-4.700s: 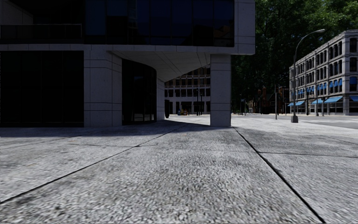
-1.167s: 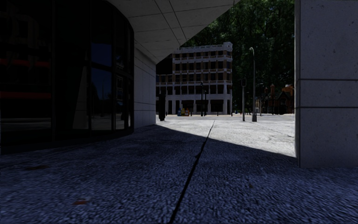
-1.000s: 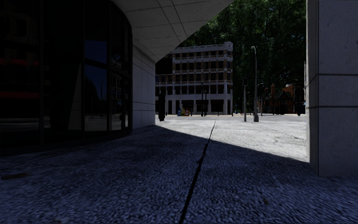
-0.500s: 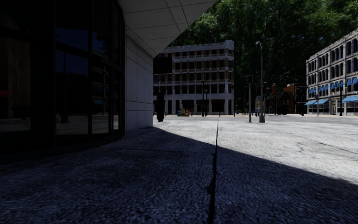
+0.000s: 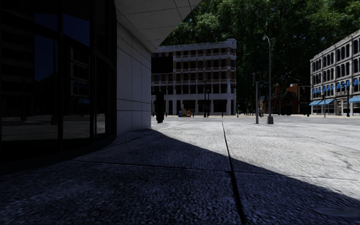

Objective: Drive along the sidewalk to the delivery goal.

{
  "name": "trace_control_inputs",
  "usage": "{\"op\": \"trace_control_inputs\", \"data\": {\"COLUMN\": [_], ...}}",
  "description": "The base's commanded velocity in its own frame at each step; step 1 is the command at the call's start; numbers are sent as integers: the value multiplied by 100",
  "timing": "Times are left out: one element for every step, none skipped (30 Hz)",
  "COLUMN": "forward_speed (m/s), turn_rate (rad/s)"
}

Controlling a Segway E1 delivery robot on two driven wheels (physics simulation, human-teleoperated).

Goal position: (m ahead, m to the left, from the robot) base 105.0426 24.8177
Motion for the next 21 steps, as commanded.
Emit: {"op": "trace_control_inputs", "data": {"forward_speed": [200, 200, 200, 200, 200, 200, 200, 200, 200, 200, 200, 200, 200, 200, 200, 200, 200, 200, 200, 200, 200], "turn_rate": [0, 0, 0, 0, 0, 0, 0, 0, 0, 0, 0, 0, 0, 0, 0, 0, 0, 0, 0, 0, 0]}}
